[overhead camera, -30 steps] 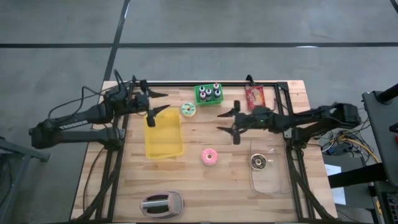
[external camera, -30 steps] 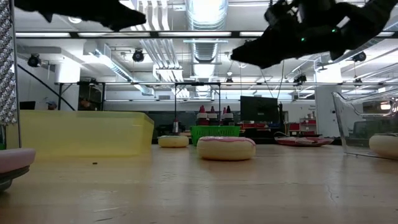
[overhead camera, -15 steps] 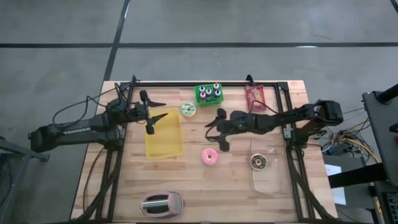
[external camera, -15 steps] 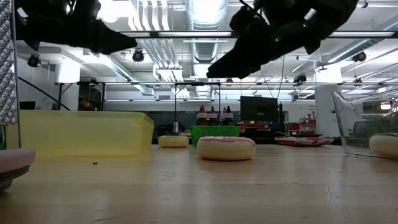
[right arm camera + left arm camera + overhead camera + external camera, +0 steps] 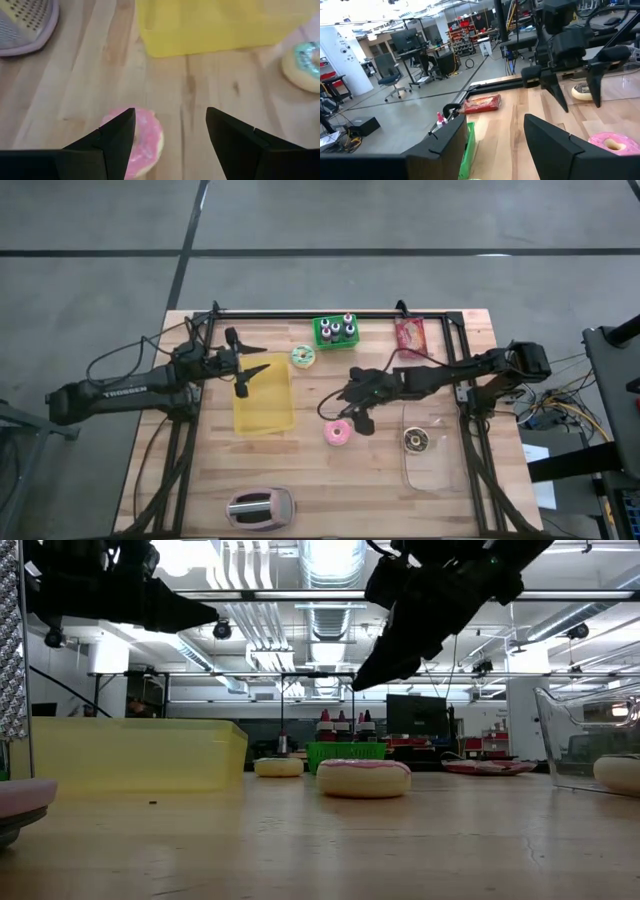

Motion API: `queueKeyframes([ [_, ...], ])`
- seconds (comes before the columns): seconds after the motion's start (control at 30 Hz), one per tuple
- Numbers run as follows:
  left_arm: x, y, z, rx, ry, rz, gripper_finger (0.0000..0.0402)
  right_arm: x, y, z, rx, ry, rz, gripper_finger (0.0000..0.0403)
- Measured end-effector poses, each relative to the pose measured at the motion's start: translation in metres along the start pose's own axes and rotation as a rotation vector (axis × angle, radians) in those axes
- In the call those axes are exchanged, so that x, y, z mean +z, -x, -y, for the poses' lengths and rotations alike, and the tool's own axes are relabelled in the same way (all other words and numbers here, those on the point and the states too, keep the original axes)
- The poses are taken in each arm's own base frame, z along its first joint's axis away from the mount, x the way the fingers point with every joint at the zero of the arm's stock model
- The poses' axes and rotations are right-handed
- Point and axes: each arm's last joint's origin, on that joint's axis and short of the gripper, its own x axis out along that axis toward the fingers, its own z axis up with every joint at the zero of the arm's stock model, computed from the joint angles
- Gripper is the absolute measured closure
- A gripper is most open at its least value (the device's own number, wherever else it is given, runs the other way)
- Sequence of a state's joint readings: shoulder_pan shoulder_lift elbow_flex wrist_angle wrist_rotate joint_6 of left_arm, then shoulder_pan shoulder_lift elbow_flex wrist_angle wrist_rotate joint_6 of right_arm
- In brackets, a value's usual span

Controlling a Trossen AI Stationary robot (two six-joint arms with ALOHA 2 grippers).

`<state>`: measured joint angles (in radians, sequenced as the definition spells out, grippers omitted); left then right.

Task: Pick & Place Food Item
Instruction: Put the pink donut into the transparent bin

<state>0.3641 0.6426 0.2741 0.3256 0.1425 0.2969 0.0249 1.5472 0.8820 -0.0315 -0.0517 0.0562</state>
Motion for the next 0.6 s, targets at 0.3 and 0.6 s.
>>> queueKeyframes([
  [0.3,0.001,0.000,0.000,0.002,0.009,0.005,0.0200,0.005,-0.013,-0.012,0.016,-0.006,-0.152,0.0165],
  [0.6,0.000,0.001,0.000,0.000,0.014,0.000,0.0200,0.008,-0.040,-0.011,0.006,0.013,-0.315,0.0165],
])
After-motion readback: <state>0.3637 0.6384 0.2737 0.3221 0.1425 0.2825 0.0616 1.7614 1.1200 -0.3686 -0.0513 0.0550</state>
